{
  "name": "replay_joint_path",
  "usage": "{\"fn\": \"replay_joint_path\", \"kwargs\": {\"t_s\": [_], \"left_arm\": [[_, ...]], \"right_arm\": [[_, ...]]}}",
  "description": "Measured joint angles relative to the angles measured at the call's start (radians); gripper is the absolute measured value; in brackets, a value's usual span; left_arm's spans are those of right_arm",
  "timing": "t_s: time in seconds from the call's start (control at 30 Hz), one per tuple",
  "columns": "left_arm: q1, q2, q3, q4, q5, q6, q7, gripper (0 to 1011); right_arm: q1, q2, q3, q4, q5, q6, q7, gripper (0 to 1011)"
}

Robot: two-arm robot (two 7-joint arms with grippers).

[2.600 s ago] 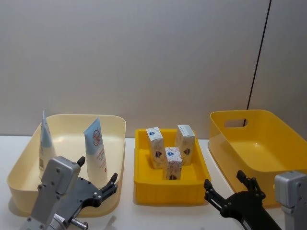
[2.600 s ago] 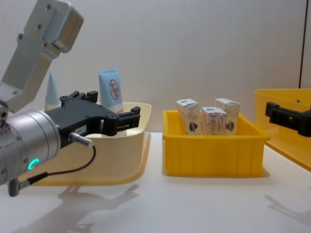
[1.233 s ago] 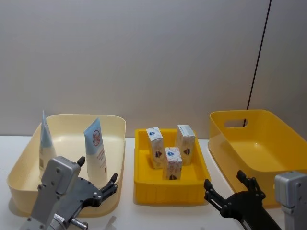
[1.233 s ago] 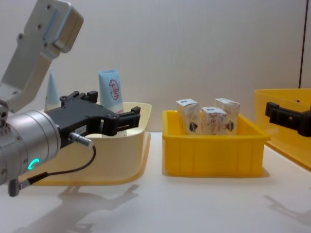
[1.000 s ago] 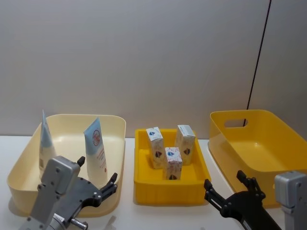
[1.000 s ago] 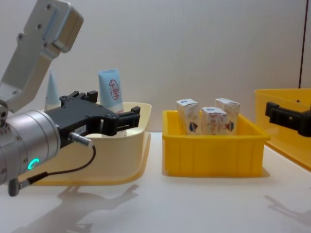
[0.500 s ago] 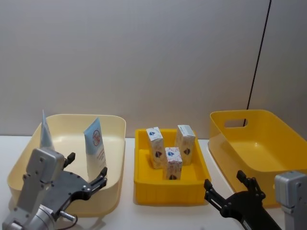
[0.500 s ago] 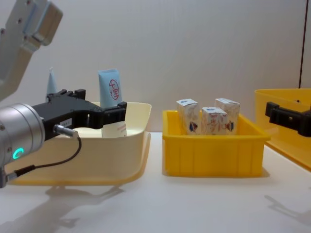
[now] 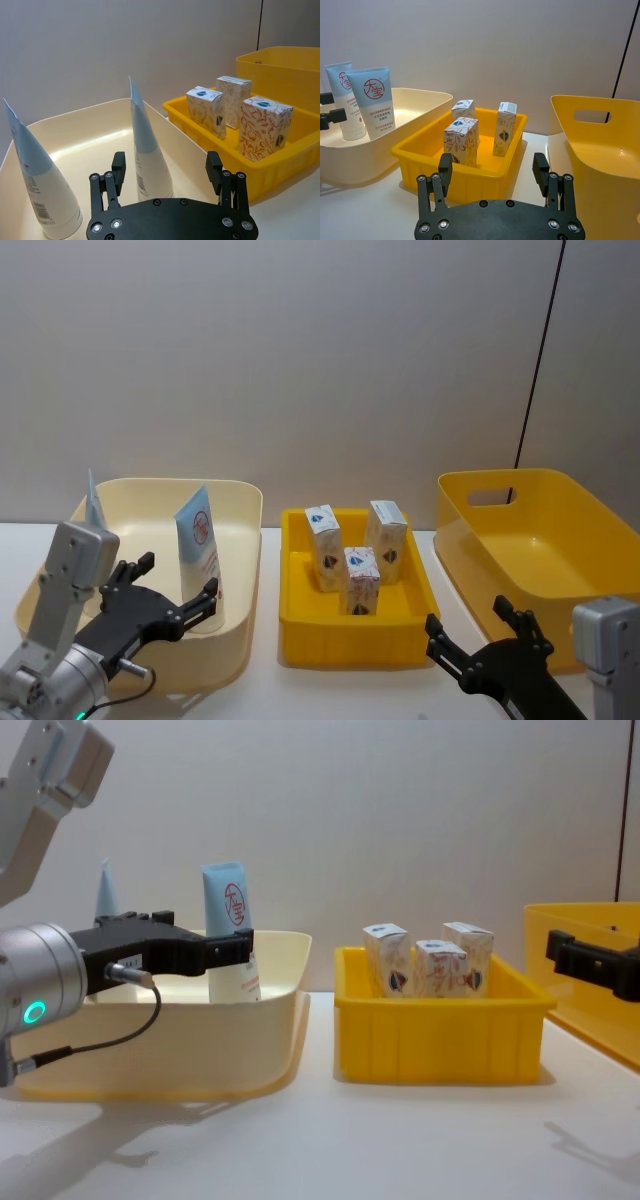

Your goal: Bimanual collaborative sorting of washing and personal care products

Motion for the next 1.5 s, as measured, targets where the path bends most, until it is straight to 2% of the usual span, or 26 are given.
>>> {"fn": "replay_joint_path", "kwargs": {"t_s": [0.23, 0.67, 1.17, 1.5], "left_arm": [[-0.036, -0.014, -0.008, 0.048, -0.014, 0.022, -0.023, 1000], [-0.107, -0.043, -0.007, 0.149, -0.010, 0.030, -0.051, 999], [-0.212, -0.108, -0.006, 0.318, -0.009, -0.015, -0.099, 1000], [-0.257, -0.139, -0.010, 0.388, -0.015, -0.034, -0.125, 996]], "right_arm": [[0.000, 0.000, 0.000, 0.000, 0.000, 0.000, 0.000, 1001], [0.000, 0.000, 0.000, 0.000, 0.000, 0.000, 0.000, 1001], [0.000, 0.000, 0.000, 0.000, 0.000, 0.000, 0.000, 1001], [0.000, 0.000, 0.000, 0.000, 0.000, 0.000, 0.000, 1001]]}}
